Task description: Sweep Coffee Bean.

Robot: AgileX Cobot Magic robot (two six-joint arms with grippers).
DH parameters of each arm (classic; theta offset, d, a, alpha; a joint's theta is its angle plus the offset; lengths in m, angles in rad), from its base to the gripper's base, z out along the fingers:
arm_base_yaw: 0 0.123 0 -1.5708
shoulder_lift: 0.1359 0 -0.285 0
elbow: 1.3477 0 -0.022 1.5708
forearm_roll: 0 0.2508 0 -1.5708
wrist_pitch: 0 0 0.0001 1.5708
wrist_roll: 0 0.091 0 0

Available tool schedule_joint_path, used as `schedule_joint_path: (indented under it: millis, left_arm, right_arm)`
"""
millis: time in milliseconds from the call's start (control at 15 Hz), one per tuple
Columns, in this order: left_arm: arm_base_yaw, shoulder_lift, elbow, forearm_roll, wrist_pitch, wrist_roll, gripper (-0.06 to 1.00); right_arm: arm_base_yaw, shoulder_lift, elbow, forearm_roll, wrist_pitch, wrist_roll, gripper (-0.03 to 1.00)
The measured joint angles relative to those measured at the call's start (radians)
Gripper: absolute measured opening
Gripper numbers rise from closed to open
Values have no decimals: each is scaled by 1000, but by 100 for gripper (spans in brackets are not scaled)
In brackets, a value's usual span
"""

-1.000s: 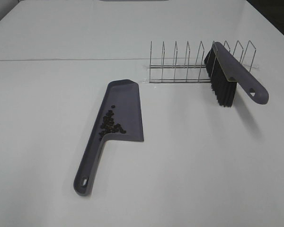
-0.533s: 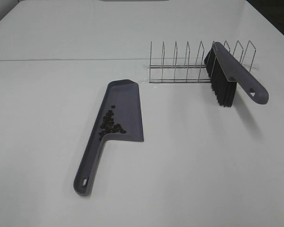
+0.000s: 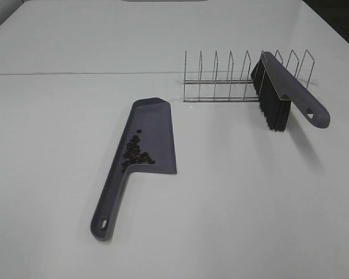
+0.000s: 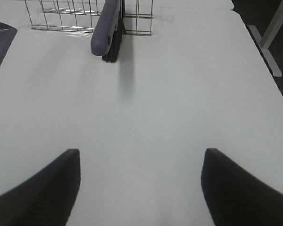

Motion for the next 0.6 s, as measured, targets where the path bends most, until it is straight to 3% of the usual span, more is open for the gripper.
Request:
schedule_joint_path:
  millis: [600]
  left_arm:
    - [-21, 0, 0, 0, 0, 0, 68]
  right_arm:
    - [39, 0, 0, 0, 0, 0, 70]
